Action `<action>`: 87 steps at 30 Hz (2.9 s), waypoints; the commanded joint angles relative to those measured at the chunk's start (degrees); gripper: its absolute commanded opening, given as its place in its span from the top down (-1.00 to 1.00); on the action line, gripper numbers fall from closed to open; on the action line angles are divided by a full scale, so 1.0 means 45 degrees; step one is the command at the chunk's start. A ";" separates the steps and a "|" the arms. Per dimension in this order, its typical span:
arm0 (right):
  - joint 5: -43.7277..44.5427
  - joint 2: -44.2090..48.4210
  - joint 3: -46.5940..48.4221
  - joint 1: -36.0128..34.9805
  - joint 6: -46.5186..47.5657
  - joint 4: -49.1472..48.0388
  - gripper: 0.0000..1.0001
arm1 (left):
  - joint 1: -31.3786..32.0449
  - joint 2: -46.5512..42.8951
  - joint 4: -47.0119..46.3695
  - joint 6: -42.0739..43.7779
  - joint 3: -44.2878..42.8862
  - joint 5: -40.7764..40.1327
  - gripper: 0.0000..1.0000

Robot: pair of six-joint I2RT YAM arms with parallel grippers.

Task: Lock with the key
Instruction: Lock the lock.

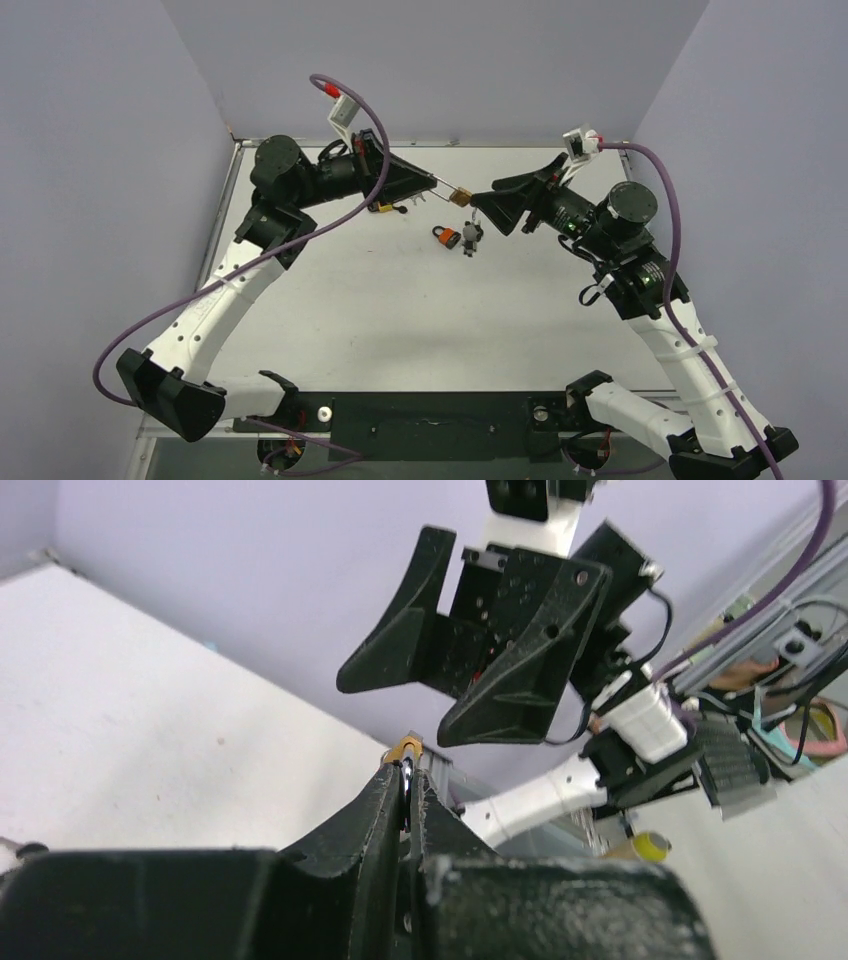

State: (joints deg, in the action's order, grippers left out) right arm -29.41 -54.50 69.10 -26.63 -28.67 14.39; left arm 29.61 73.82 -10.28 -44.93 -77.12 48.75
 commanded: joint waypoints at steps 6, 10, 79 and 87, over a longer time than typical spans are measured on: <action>-0.1244 -0.0633 0.1465 -0.0620 0.0232 -0.4416 -0.18 | 0.0399 -0.1123 -0.0262 -0.1524 -0.1975 -0.3223 1.00; -0.1201 -0.1102 0.2139 -0.1149 0.0639 -0.4301 -0.09 | 0.0566 -0.1090 0.0211 -0.1501 -0.2539 -0.3546 1.00; -0.0958 -0.1723 0.2542 -0.2716 -0.2194 -0.6029 1.00 | 0.2391 -0.1700 0.2232 0.0956 -0.1738 -0.3161 1.00; -0.0807 -0.1949 0.3101 -0.2734 -0.2218 -0.5979 1.00 | 0.2839 -0.1779 0.3690 0.1758 -0.1738 -0.3376 1.00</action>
State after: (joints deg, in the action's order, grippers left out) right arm -37.93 -61.52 78.98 -37.98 -40.49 -8.03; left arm 38.89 64.20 -4.47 -39.75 -86.19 28.58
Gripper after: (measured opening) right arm 0.149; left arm 0.023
